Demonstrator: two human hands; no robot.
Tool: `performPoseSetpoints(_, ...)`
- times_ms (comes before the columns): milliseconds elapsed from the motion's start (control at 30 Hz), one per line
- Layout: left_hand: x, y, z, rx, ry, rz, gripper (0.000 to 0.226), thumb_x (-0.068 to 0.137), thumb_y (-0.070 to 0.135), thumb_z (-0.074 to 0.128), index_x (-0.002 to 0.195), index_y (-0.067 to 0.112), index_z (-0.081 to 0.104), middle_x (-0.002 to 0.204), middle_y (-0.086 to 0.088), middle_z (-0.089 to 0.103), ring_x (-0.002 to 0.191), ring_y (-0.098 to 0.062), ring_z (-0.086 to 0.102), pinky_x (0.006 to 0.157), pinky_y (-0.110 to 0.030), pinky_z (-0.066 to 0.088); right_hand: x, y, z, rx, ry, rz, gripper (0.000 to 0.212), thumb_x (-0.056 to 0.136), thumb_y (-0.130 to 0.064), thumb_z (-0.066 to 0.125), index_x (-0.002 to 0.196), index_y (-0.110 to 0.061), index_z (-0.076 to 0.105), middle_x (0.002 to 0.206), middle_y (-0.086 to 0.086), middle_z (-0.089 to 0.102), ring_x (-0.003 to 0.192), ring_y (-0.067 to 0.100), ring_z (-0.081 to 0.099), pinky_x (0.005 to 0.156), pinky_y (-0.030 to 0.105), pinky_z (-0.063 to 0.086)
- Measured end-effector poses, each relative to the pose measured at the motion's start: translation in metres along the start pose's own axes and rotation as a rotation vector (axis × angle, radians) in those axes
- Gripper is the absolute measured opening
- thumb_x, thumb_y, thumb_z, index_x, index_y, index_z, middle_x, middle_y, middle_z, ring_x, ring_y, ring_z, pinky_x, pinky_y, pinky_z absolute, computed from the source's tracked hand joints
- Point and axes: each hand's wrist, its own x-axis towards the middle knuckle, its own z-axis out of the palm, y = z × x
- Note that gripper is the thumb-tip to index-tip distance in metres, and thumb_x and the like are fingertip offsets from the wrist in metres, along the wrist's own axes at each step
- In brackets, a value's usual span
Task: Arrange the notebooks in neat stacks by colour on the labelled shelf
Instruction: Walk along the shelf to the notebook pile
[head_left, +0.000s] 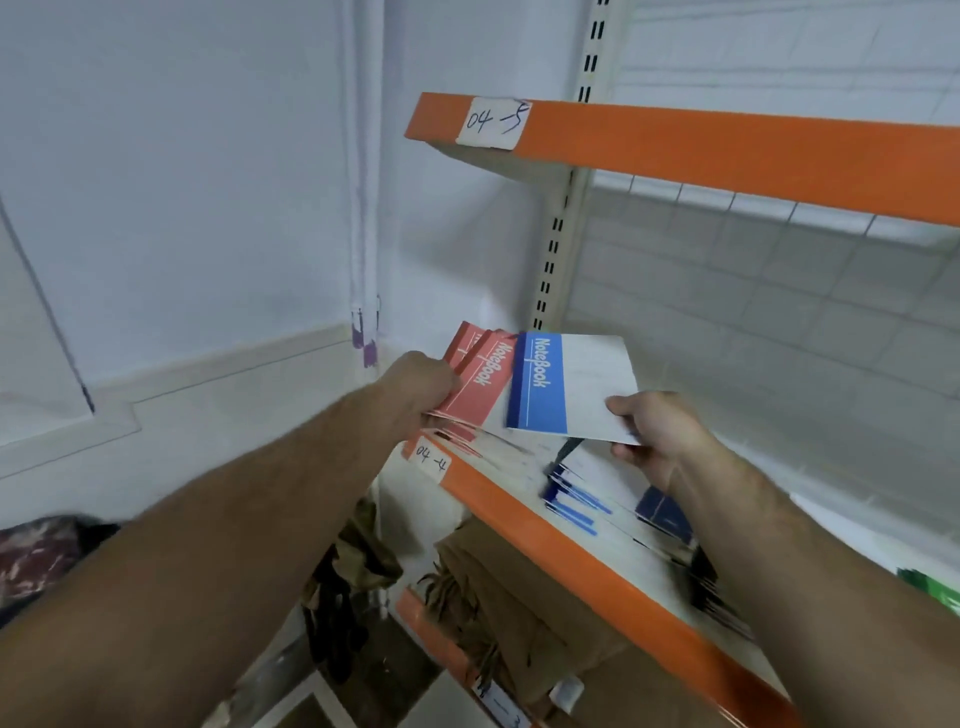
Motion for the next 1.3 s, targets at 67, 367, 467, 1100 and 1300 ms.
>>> performPoseSetpoints(67,0.028,0.006,0.001,0.043,-0.028,0.031,0.010,0.099,0.016,0.059,0.092,0.010,0.057,0.093,-0.009,0.069,0.082,-0.023,0.070,0.073,-0.032,0.059,0.012,-0.001,0.006,0.015,0.041,0.007,0.003,0.094,-0.008,0.059,0.097,-0.009,0.060,0.085,0.007,0.064,0.067,0.017,0.058,0.036,0.021,0.043)
performPoseSetpoints(367,0.115,0.027,0.003,0.259,-0.173,0.182,0.022,0.093,0.024,0.065,0.104,0.006,0.059,0.095,-0.014,0.069,0.080,-0.032,0.071,0.081,-0.043,0.060,0.035,-0.011,0.034,0.063,0.256,0.005,0.006,0.092,-0.010,0.062,0.098,-0.012,0.061,0.085,0.007,0.063,0.066,0.017,0.056,0.039,0.023,0.042)
performPoseSetpoints(467,0.131,0.026,-0.002,0.412,-0.182,0.227,0.023,0.093,0.032,0.067,0.095,0.011,0.057,0.090,-0.009,0.068,0.073,-0.026,0.069,0.060,-0.029,0.053,0.032,-0.008,0.043,0.079,0.318,0.026,0.004,0.092,-0.008,0.062,0.092,-0.012,0.061,0.079,0.006,0.063,0.062,0.017,0.055,0.040,0.024,0.042)
performPoseSetpoints(1100,0.148,0.010,-0.009,0.679,-0.141,0.555,0.066,0.082,0.051,0.074,0.130,0.015,0.045,0.118,-0.008,0.058,0.102,-0.028,0.064,0.081,-0.042,0.058,-0.007,0.003,0.075,0.108,0.511,0.057,0.009,0.093,-0.008,0.062,0.101,-0.008,0.062,0.093,0.008,0.066,0.075,0.021,0.060,0.053,0.029,0.048)
performPoseSetpoints(1300,0.102,0.017,0.024,0.737,-0.198,0.924,0.047,0.094,0.042,0.058,0.134,0.017,0.055,0.130,0.000,0.060,0.115,-0.023,0.057,0.093,-0.037,0.049,-0.030,0.016,0.045,0.102,0.573,0.080,0.009,0.091,-0.009,0.065,0.099,-0.006,0.063,0.094,0.011,0.067,0.069,0.024,0.060,0.050,0.027,0.047)
